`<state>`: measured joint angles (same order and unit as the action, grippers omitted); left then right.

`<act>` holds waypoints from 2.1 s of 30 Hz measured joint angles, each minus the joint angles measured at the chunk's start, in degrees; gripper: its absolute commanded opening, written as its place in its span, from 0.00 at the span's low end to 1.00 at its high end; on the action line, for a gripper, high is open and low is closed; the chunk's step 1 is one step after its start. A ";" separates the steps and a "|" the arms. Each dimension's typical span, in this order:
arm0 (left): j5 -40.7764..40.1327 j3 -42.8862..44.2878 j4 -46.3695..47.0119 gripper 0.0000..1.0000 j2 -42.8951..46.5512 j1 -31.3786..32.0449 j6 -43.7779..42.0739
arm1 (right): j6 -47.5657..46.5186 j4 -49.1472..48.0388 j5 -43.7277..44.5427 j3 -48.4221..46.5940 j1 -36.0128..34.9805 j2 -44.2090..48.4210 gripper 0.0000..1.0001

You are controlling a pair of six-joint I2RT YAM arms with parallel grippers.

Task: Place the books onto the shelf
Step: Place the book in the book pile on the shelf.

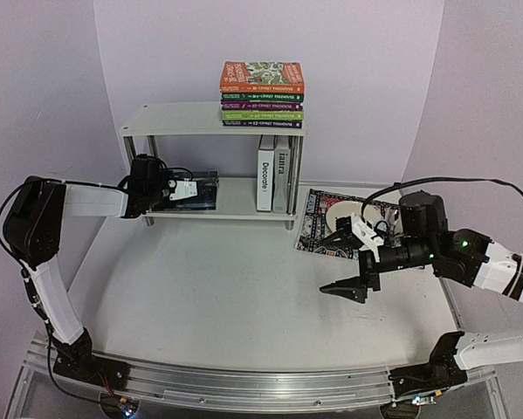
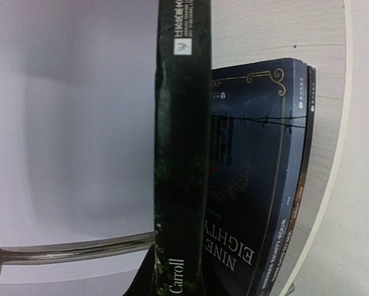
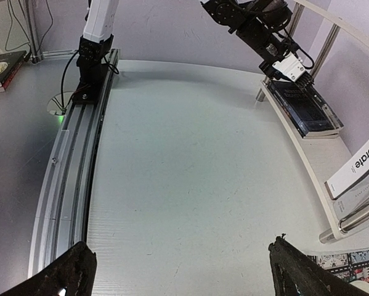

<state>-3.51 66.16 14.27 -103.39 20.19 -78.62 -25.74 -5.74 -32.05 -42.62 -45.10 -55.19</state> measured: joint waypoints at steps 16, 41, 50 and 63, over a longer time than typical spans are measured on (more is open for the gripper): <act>1.92 5.52 3.90 0.00 -6.59 -1.69 -2.17 | -1.07 0.42 0.53 -1.72 0.00 -3.77 0.98; 4.71 4.24 6.27 0.58 -9.43 -3.15 -5.18 | -1.03 0.62 0.33 -4.01 0.00 -5.74 0.98; 5.93 3.02 5.60 0.83 -8.66 -3.17 -5.11 | -1.03 0.62 0.15 -4.01 0.00 -5.72 0.98; 6.89 5.87 -6.90 1.00 -7.80 -3.17 -3.26 | -1.03 0.62 -0.15 -4.01 0.00 -5.67 0.98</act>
<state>3.38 72.04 7.37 -111.19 17.02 -81.88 -26.76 -5.13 -32.21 -46.63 -45.10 -60.85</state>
